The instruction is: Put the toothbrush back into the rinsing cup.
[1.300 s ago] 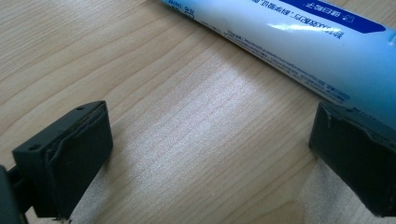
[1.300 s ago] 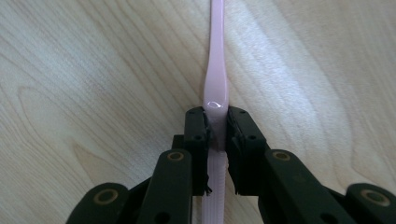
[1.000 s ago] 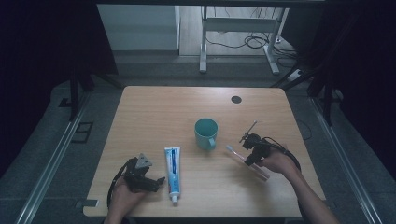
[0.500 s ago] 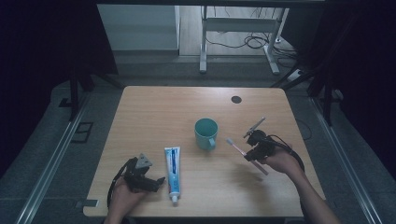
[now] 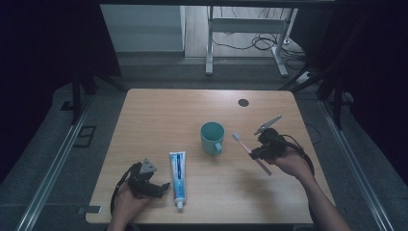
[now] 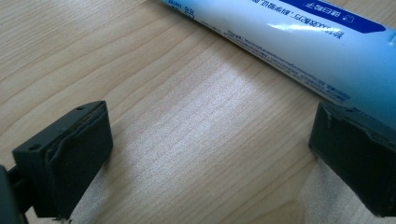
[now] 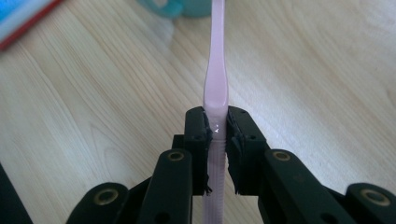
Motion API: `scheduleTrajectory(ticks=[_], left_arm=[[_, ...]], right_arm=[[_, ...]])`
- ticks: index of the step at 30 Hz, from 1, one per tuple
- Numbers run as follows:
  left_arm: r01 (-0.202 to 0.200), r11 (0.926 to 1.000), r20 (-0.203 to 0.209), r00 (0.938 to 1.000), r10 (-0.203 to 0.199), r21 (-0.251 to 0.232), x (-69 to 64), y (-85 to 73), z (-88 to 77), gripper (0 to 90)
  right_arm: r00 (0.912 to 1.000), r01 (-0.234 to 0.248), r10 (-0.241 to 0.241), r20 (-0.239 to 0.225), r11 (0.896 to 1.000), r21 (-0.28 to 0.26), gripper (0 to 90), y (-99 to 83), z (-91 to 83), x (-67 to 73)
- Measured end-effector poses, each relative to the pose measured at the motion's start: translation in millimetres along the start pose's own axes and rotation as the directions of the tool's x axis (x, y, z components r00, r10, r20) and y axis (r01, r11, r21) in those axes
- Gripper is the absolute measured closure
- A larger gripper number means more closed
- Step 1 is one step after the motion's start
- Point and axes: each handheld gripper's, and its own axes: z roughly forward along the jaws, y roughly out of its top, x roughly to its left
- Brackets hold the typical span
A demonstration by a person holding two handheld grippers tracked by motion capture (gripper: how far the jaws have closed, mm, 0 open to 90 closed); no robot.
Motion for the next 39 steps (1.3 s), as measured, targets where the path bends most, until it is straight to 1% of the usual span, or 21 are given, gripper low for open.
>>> scheduleTrajectory(ticks=[5,7,11,14,15,16,17,18,22,26,29,33,39], left_arm=[[-0.002,1.0000,-0.001,1.0000,0.002,0.000,0.2,0.0,0.0,0.0],[-0.003,1.0000,0.000,1.0000,0.003,0.000,0.2,0.0,0.0,0.0],[-0.003,1.0000,0.000,1.0000,0.003,0.000,0.2,0.0,0.0,0.0],[-0.003,1.0000,-0.001,1.0000,0.003,0.000,0.2,0.0,0.0,0.0],[-0.003,1.0000,-0.001,1.0000,0.003,0.000,0.2,0.0,0.0,0.0],[-0.003,1.0000,-0.001,1.0000,0.003,0.000,0.2,0.0,0.0,0.0],[-0.002,1.0000,0.000,1.0000,0.002,0.000,0.2,0.0,0.0,0.0],[-0.003,1.0000,0.000,1.0000,0.003,0.000,0.2,0.0,0.0,0.0],[-0.003,1.0000,0.000,1.0000,0.003,0.000,0.2,0.0,0.0,0.0],[-0.003,1.0000,0.000,1.0000,0.003,0.000,0.2,0.0,0.0,0.0],[-0.003,1.0000,0.000,1.0000,0.003,0.000,0.3,0.0,0.0,0.0],[-0.003,1.0000,0.000,1.0000,0.003,0.000,0.3,0.1,0.0,0.0],[-0.003,1.0000,0.000,1.0000,0.003,0.000,0.3,0.1,0.0,0.0]], right_arm=[[1.0000,0.003,-0.003,-0.009,0.998,-0.060,78.5,6.4,-9.1,1.8],[0.9999,0.015,-0.015,0.002,0.997,-0.078,78.5,9.2,-11.9,3.0],[0.9996,0.025,-0.023,0.019,0.992,-0.120,78.5,15.0,-15.8,5.4],[0.9994,0.028,-0.025,0.025,0.989,-0.143,78.5,19.3,-17.9,7.3],[0.9994,0.028,-0.025,0.025,0.989,-0.143,78.5,19.3,-17.9,7.3],[0.9988,0.038,-0.032,0.038,0.985,-0.166,78.5,23.6,-19.7,9.3],[0.9988,0.038,-0.032,0.038,0.985,-0.166,78.5,23.6,-19.7,9.3],[0.9982,0.045,-0.037,0.047,0.982,-0.181,78.5,27.1,-20.9,11.0],[0.9976,0.051,-0.040,0.056,0.976,-0.213,78.5,33.4,-22.5,13.9],[0.9967,0.059,-0.043,0.069,0.965,-0.257,78.5,39.7,-24.8,16.8],[0.9965,0.064,-0.045,0.071,0.955,-0.289,78.5,43.9,-25.2,19.6],[0.9958,0.070,-0.048,0.077,0.947,-0.312,78.5,49.0,-23.3,21.6],[0.9967,0.058,-0.033,0.074,0.932,-0.358,78.5,55.7,-19.6,21.0]])
